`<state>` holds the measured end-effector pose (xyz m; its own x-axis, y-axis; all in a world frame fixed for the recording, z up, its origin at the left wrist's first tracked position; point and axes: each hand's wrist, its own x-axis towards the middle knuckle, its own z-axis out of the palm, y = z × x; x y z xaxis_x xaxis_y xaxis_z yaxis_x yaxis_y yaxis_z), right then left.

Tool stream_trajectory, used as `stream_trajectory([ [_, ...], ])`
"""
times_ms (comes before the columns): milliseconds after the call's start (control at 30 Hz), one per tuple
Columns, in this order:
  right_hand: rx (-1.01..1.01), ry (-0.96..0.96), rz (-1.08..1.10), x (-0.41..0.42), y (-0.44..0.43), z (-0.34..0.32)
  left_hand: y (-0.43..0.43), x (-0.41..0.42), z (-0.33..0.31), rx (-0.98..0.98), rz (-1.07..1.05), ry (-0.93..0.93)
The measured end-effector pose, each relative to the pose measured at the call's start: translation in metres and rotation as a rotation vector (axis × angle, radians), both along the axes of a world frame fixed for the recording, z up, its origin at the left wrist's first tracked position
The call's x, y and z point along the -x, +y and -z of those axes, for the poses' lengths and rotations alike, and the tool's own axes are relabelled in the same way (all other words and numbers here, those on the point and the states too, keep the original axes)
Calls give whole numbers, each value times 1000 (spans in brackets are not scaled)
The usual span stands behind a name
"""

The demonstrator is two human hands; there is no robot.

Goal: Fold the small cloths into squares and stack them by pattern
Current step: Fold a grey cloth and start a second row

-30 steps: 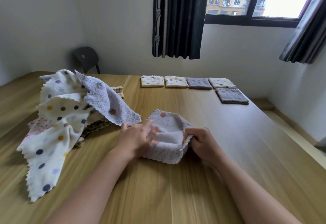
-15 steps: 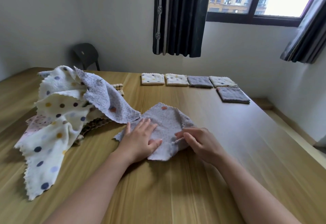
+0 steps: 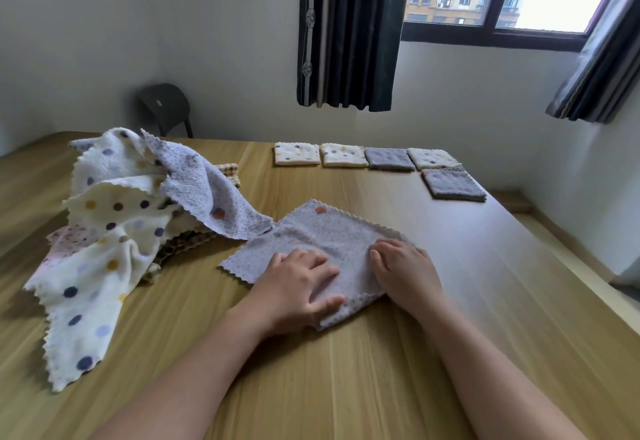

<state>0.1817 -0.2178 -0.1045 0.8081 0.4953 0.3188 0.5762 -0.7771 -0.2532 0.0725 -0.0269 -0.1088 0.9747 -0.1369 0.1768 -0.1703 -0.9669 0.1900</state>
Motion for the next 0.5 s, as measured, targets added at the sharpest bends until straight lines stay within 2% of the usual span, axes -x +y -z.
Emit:
stream_trajectory([
  [67, 95, 32, 154, -2, -4, -2, 9, -1, 4, 67, 0, 3],
  [167, 223, -21, 359, -1, -8, -9, 14, -1, 3, 222, -26, -218],
  [233, 268, -63, 424, 1, -7, -12, 8, 2, -3, 246, 3, -243],
  [300, 161, -95, 362, 2, -8, -10, 0, 6, -4, 191, 81, -166],
  [400, -76, 23, 72, 0, -9, -6, -5, 5, -2, 183, 183, -161],
  [433, -67, 61, 13, 1, -10, -5, -7, 5, -4, 211, 202, -173],
  [500, 3, 57, 33, 1, -12, -4, -6, 7, -5, 265, 220, -188],
])
